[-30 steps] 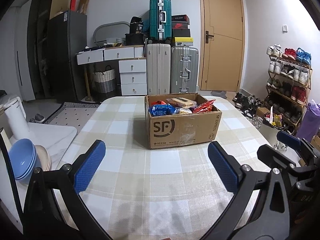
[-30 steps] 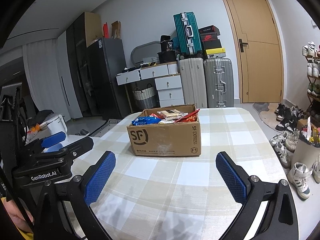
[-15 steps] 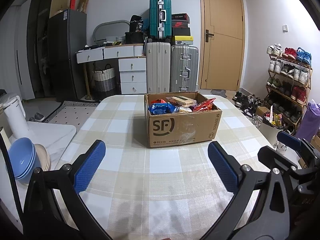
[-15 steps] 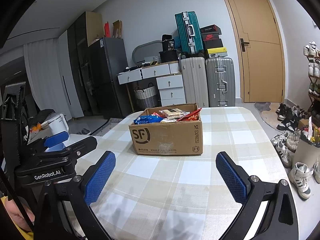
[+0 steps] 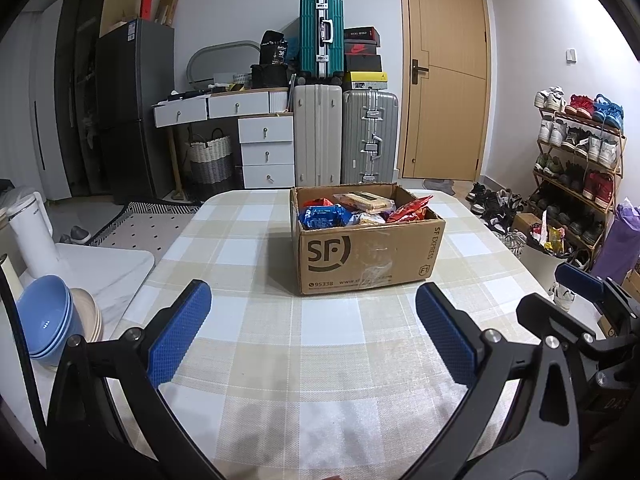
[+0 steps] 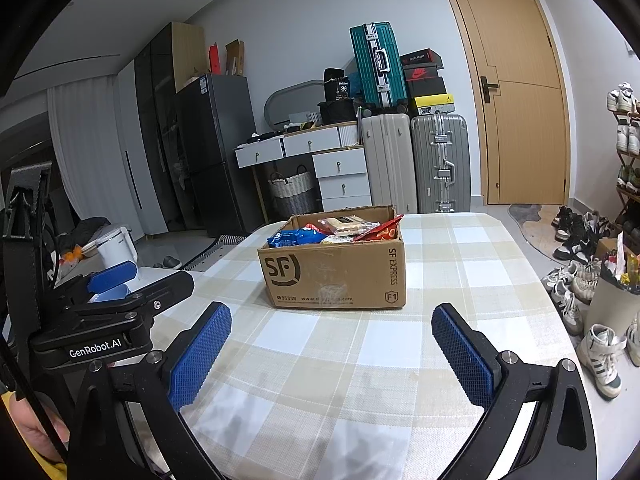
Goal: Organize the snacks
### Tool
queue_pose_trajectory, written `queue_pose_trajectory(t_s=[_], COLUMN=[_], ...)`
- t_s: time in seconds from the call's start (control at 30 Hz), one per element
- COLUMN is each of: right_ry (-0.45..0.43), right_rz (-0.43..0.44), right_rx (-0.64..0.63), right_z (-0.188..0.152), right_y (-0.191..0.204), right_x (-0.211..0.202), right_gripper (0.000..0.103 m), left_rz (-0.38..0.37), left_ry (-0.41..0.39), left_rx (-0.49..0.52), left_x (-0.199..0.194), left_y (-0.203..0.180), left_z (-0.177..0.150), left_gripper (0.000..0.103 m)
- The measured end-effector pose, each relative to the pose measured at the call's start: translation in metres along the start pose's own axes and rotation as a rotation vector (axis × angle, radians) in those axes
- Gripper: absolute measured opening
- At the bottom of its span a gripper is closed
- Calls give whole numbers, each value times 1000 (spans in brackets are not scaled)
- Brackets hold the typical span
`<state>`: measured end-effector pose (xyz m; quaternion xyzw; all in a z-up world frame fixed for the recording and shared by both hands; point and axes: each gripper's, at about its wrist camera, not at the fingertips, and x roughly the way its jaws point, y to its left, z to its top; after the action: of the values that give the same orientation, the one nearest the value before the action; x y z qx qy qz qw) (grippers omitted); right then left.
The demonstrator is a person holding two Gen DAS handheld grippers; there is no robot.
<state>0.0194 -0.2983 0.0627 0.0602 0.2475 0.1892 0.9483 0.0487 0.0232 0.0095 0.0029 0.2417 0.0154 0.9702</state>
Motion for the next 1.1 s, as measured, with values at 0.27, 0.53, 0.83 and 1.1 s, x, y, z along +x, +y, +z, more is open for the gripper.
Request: queue_pose_trajectory(t_s=[0.27,0.53,0.83,1.1], right_ry=[-1,-1,-1,0], right_rz=[-1,0,-1,0], right_rx=[0,-1,0,0], right_z=[0,0,0,1], right_y=[0,0,1,1], right_x=[0,0,0,0], right_gripper=[102,102,102,102], left_rz=[2,5,10,18], left_ry=[-1,-3,-10,-23], left_rx=[0,-1,1,35], left_x=[-1,0,-1,-8], left_y=[0,0,1,-8], left_z=[0,0,-4,-6], left_gripper=[102,102,102,102])
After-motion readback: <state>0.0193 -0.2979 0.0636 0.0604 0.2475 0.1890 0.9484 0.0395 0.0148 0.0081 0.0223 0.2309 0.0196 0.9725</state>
